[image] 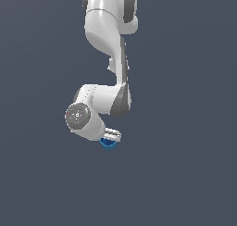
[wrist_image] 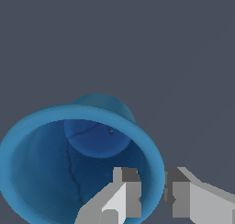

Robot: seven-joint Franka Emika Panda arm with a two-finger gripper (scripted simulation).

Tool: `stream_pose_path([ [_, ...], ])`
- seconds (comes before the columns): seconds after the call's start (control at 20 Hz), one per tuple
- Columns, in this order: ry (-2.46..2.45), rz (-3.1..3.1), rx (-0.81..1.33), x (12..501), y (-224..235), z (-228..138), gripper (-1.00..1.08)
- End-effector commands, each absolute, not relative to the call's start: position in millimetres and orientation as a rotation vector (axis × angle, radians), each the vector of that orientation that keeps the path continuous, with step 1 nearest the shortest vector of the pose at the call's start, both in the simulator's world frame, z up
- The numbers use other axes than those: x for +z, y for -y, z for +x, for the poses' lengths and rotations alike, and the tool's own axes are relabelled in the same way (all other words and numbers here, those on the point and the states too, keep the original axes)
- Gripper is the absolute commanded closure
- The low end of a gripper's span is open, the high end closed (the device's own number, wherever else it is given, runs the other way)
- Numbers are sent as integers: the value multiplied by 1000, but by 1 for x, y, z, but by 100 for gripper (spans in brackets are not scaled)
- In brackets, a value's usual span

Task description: Pick up the object and move it to a goal position.

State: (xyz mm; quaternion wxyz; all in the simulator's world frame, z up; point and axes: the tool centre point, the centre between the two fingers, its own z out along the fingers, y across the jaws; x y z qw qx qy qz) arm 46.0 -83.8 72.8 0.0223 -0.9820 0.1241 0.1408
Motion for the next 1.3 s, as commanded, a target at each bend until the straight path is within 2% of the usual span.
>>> stream_pose_path([
  [0.0,-385,-3042,436,73,84,46,108],
  [0.6,-385,-3042,434,75,97,46,108],
  [1.25,-385,-3042,436,89,206,47,108],
])
